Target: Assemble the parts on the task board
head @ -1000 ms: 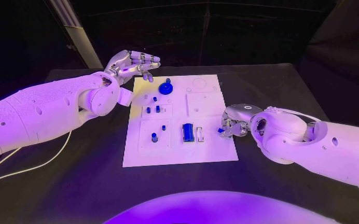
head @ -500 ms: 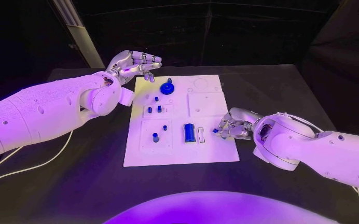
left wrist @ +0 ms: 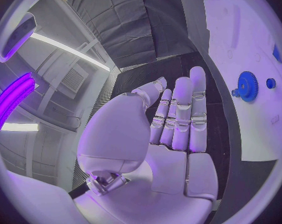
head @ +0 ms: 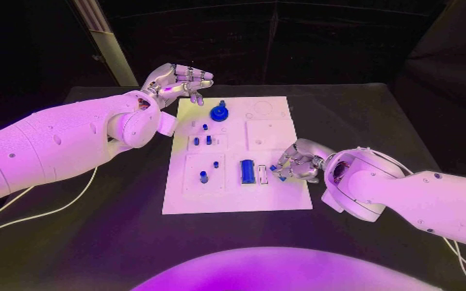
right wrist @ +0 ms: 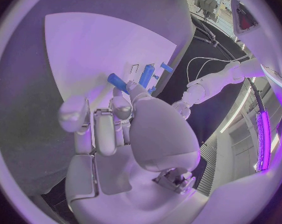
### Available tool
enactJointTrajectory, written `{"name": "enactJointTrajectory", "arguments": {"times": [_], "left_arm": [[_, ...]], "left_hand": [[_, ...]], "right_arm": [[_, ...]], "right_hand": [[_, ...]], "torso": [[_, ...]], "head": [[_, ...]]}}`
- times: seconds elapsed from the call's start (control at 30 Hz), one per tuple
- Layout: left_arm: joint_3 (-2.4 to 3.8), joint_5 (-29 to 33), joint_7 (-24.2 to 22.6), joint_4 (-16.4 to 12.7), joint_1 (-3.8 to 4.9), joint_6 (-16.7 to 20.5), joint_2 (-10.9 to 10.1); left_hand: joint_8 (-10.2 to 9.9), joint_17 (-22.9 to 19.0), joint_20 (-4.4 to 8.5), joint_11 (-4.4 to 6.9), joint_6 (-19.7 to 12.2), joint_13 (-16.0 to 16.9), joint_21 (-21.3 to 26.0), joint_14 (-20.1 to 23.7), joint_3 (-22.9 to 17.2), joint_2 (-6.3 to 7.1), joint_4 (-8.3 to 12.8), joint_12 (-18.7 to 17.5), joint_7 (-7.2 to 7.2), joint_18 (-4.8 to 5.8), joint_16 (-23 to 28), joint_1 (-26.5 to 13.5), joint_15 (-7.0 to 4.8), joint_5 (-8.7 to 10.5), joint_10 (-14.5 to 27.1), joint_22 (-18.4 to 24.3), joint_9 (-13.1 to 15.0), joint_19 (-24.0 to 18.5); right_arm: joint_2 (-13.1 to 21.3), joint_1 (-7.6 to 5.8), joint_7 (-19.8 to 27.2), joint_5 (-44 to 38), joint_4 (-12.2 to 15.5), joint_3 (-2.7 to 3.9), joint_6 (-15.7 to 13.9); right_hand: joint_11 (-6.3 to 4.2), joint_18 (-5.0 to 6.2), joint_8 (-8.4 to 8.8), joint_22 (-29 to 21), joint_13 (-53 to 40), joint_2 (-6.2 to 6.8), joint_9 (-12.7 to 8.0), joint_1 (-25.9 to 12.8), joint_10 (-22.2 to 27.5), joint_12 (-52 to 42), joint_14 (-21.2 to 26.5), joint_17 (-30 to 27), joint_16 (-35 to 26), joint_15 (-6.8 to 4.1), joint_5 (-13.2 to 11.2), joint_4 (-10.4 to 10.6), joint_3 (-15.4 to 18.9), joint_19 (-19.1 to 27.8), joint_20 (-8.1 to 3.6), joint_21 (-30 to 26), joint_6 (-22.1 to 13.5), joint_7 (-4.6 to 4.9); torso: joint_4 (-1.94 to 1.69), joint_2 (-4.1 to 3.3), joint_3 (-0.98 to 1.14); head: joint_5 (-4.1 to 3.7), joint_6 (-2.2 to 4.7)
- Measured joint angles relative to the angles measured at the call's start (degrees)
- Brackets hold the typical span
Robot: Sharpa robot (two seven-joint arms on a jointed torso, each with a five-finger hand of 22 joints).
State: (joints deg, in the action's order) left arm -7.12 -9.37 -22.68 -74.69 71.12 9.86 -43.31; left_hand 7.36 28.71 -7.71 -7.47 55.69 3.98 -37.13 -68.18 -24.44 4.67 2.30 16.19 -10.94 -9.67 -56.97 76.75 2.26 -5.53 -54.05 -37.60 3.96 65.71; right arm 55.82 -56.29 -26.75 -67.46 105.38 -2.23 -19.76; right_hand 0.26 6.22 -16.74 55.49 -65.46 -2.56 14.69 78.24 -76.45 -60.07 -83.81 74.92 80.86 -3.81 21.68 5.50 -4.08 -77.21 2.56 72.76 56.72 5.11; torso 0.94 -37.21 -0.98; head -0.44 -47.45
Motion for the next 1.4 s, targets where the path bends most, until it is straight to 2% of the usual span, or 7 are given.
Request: {"name": "enactJointTrajectory", "arguments": {"times": [0.13,0.27,0.5,1.0,1.2,1.23,1.4], "left_arm": [[0.00,0.0,0.0,0.0,0.00,0.0,0.0],[0.00,0.0,0.0,0.0,0.00,0.0,0.0],[0.00,0.0,0.0,-0.1,0.00,0.0,0.0],[0.00,0.0,0.1,0.0,0.00,-0.1,0.1],[0.00,0.0,0.1,0.0,0.00,-0.3,0.2],[0.00,0.0,0.1,0.0,0.00,-0.4,0.2],[0.00,0.0,0.1,0.0,0.01,-0.5,0.2]], "left_hand": [[0.0,0.0,0.00,0.00,0.0,0.0,0.0,0.0,0.0,0.00,0.0,0.0,0.00,0.00,0.0,0.0,0.00,0.00,0.0,0.0,0.0,0.0],[0.0,0.0,0.00,0.00,0.0,0.0,0.0,0.0,0.0,0.00,0.0,0.0,0.00,0.00,0.0,0.0,0.00,0.00,0.0,0.0,0.0,0.0],[0.0,0.0,0.00,0.00,0.0,0.0,0.0,0.0,0.0,0.00,0.0,0.0,0.00,0.00,0.0,0.0,0.00,0.00,0.0,0.0,0.0,0.0],[0.0,0.0,0.00,0.00,0.0,0.0,0.0,0.0,0.0,0.00,0.0,0.0,0.00,0.00,0.0,0.0,0.00,0.00,0.0,0.0,0.0,0.0],[0.3,-0.1,0.00,0.11,0.0,0.0,0.0,0.0,0.0,0.00,0.0,0.0,0.00,0.00,0.0,0.0,0.00,0.00,0.1,0.0,0.0,0.0],[0.3,-0.1,0.00,0.07,0.0,0.0,0.0,0.0,0.0,0.00,0.0,0.0,0.00,0.00,0.0,0.0,0.00,0.00,0.3,0.0,0.0,0.0],[0.3,-0.1,0.00,0.00,0.0,0.0,0.0,0.0,0.0,0.00,0.0,0.0,0.00,0.00,0.0,0.0,0.00,0.00,0.4,0.0,0.0,0.0]], "right_arm": [[-1.0,0.00,-0.2,0.1,-0.5,0.00,-0.2],[-2.1,0.00,-0.7,-0.2,-1.0,0.00,-0.4],[-3.6,0.00,-1.9,-1.4,-1.7,0.00,-0.3],[-5.4,-0.04,-3.6,-4.0,-2.6,0.07,1.5],[-5.7,-0.14,-4.1,-5.1,-2.8,0.13,2.3],[-5.7,-0.14,-4.2,-5.3,-2.8,0.13,2.4],[-6.0,-0.08,-4.5,-6.0,-2.9,0.05,3.0]], "right_hand": [[-0.26,0.00,0.02,0.3,-0.2,1.05,0.1,-1.0,-0.4,-0.3,0.0,0.0,0.0,0.00,0.2,0.5,-0.8,-0.2,-0.21,0.0,0.9,-0.27],[-0.46,0.00,-0.52,0.7,-0.4,2.26,0.4,-2.3,-0.6,-0.7,0.0,0.0,0.3,0.00,2.1,1.1,-1.4,-0.4,-0.41,0.0,1.7,-0.48],[-1.26,0.00,-1.41,1.8,-1.3,2.31,1.1,-4.6,-1.9,-1.8,0.0,0.0,0.7,-0.42,2.4,2.6,-1.9,-1.0,-0.71,0.6,3.1,-0.75],[-1.76,0.00,-2.37,2.5,-2.1,2.71,2.2,-5.9,-2.8,-2.5,-0.2,0.0,1.2,-0.96,2.4,3.6,-2.4,-1.4,-1.02,0.9,4.4,-1.23],[-1.73,0.00,-2.58,2.7,-2.3,2.64,2.4,-6.8,-3.1,-2.8,-0.2,0.0,1.2,-1.03,2.4,4.0,-2.4,-1.7,-1.23,0.9,5.3,-1.75],[-1.90,0.00,-2.58,2.7,-2.3,2.70,2.4,-6.9,-3.3,-2.8,-0.2,0.0,1.2,-1.03,2.4,4.1,-2.5,-1.7,-1.23,0.9,5.6,-2.11],[-1.89,0.00,-3.08,2.7,-2.5,3.00,3.1,-9.0,-3.3,-2.8,-0.2,0.0,1.2,-1.04,1.5,5.8,-1.5,-1.7,-1.23,1.1,6.5,-2.98]], "torso": [[0.00,0.00,0.01],[0.00,0.00,0.01],[0.00,0.00,0.02],[-0.01,0.03,0.02],[0.01,0.04,0.02],[0.01,0.04,0.02],[0.03,0.04,0.03]], "head": [[-0.01,-0.01],[-0.07,-0.05],[0.14,-0.11],[0.24,-0.26],[0.38,-0.06],[0.38,-0.05],[0.39,-0.04]]}}
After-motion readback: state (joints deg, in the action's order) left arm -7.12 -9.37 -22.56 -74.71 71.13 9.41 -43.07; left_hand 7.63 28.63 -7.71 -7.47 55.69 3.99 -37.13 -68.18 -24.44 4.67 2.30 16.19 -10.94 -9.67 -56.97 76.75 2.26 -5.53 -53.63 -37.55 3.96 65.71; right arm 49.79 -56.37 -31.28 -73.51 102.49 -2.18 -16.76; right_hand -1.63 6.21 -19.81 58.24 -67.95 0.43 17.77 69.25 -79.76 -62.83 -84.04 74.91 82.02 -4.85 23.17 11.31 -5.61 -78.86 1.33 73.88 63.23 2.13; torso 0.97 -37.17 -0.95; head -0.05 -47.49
